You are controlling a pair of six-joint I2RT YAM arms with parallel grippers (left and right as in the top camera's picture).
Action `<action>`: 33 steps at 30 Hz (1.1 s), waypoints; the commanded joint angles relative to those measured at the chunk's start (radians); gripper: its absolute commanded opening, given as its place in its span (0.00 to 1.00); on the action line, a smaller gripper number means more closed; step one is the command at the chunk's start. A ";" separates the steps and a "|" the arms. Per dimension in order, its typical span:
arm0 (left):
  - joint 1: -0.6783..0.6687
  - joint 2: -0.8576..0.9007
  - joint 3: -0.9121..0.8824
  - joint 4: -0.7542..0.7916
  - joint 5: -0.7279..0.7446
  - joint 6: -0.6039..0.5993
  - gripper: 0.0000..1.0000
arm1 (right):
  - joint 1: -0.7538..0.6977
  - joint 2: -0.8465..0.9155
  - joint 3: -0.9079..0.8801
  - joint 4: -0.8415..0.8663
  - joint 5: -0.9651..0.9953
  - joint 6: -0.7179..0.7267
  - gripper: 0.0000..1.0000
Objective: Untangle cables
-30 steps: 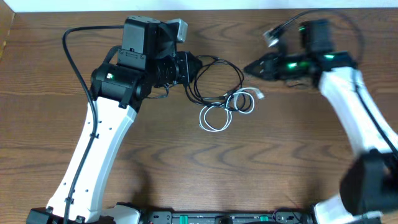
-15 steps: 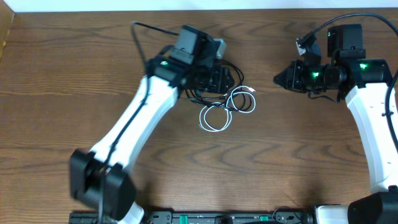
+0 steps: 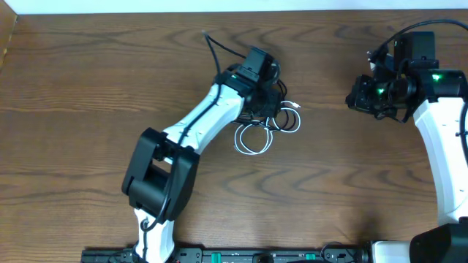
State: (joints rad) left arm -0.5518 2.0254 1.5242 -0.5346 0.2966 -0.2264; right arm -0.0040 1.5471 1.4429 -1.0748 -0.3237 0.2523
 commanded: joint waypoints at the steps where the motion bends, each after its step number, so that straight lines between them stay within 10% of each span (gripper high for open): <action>1: -0.039 0.034 -0.002 0.001 -0.157 0.016 0.45 | -0.004 -0.006 -0.004 -0.007 0.039 0.001 0.02; 33: -0.090 0.113 -0.061 -0.123 -0.212 0.000 0.24 | -0.004 -0.006 -0.004 -0.046 0.086 -0.007 0.07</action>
State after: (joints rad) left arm -0.6373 2.1197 1.4986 -0.6395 0.0719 -0.2241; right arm -0.0048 1.5471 1.4425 -1.1175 -0.2455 0.2516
